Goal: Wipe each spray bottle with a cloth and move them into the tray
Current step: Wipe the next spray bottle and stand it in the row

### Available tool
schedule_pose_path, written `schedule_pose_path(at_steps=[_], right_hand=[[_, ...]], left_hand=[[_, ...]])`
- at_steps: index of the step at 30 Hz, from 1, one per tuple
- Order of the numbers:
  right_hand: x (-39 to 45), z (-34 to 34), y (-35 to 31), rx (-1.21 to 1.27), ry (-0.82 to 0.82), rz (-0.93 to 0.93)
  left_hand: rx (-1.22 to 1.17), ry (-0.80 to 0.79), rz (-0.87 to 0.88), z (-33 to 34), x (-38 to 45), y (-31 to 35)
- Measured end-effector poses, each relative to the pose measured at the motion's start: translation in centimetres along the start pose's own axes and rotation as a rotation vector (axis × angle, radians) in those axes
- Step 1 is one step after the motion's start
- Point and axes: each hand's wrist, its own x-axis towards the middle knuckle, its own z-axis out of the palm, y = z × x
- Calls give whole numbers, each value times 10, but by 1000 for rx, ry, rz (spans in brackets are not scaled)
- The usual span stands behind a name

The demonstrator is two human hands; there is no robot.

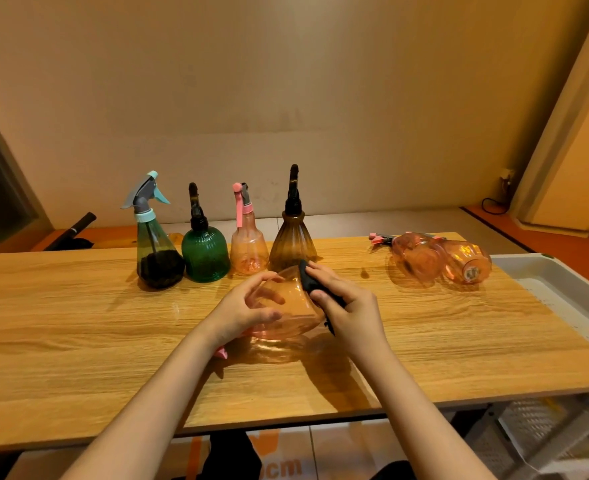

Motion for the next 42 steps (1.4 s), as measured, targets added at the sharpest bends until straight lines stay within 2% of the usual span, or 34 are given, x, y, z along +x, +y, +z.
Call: schedule_pose_path(at_steps=[4,9,15,18,20,23,25,30,33,38,40,42], right_hand=[[-22,-2,11,45,60,-25],[-16,-3,22,147,140,184],[1,3,-2,-35,58,-54],[-17,3,8,-86,97,-166],[-22,1,15,-65,126,-118],[-12,-2,18,-8,125,53],[-1,-2,13,-5,108,86],[-4,-1,-3,-90,44,-102],[-24,-3,8,-97,91,-165],[-15,-5,22,68,135,121],[-6,-2,15,72,120,122],[-4,1,5,26,89,44]], left_hand=[[-4,3,-4,-1,2,-1],[16,-14,-22,1,4,-3],[-28,-12,-15,-1,0,2],[-25,-10,-8,-3,-1,2],[-14,-19,-14,-2,0,1],[-6,-26,-21,-1,1,-3],[15,-41,-24,2,1,-4],[4,-21,-21,0,0,-3],[19,-25,-22,-1,0,-2],[40,-38,-33,3,-1,-4],[31,-40,-31,4,-1,-2],[29,-40,-33,4,-2,-1]])
